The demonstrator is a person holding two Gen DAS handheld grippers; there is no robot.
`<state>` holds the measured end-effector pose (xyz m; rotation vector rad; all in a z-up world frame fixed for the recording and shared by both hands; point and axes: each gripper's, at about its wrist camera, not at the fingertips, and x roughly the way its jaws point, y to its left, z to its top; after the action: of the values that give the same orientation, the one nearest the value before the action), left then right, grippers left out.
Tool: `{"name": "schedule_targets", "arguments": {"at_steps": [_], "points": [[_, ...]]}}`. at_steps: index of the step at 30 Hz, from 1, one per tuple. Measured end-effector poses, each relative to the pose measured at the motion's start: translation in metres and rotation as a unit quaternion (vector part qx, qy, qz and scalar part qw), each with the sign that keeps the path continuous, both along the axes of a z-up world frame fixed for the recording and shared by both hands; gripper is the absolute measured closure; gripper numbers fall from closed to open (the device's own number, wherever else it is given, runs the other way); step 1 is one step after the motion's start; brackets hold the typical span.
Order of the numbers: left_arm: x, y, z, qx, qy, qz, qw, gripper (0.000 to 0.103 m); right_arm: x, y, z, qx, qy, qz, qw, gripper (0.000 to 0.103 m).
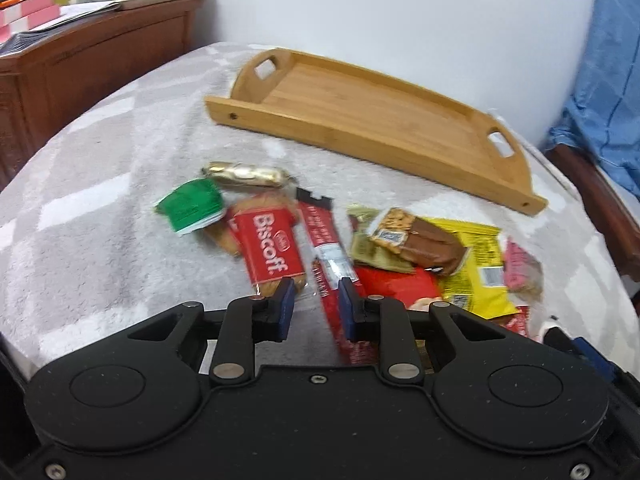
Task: Organize snacks
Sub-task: 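Grasp red stick snack with left tool while right tool grasps white sweet bag, then carry both snacks onto the bamboo tray and open both tools to release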
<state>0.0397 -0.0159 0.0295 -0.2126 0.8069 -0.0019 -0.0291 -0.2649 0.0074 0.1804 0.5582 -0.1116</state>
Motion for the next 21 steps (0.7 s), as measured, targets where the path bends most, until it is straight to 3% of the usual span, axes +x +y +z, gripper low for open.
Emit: {"name": "schedule_targets", "arguments": {"at_steps": [6,13,21], "points": [[-0.001,-0.003,-0.003,-0.012,0.005,-0.015,0.9998,0.082,0.0,0.008,-0.003,-0.01,0.004,0.022,1.0,0.056],[0.005,0.006,0.001,-0.08,0.008,-0.007,0.9967,0.079,0.001,0.012,-0.006,-0.011,0.007,0.013,1.0,0.055],[-0.001,0.007,-0.008,-0.084,0.029,-0.013,0.996,0.075,0.0,0.012,-0.005,-0.013,0.007,0.013,1.0,0.055]]}}
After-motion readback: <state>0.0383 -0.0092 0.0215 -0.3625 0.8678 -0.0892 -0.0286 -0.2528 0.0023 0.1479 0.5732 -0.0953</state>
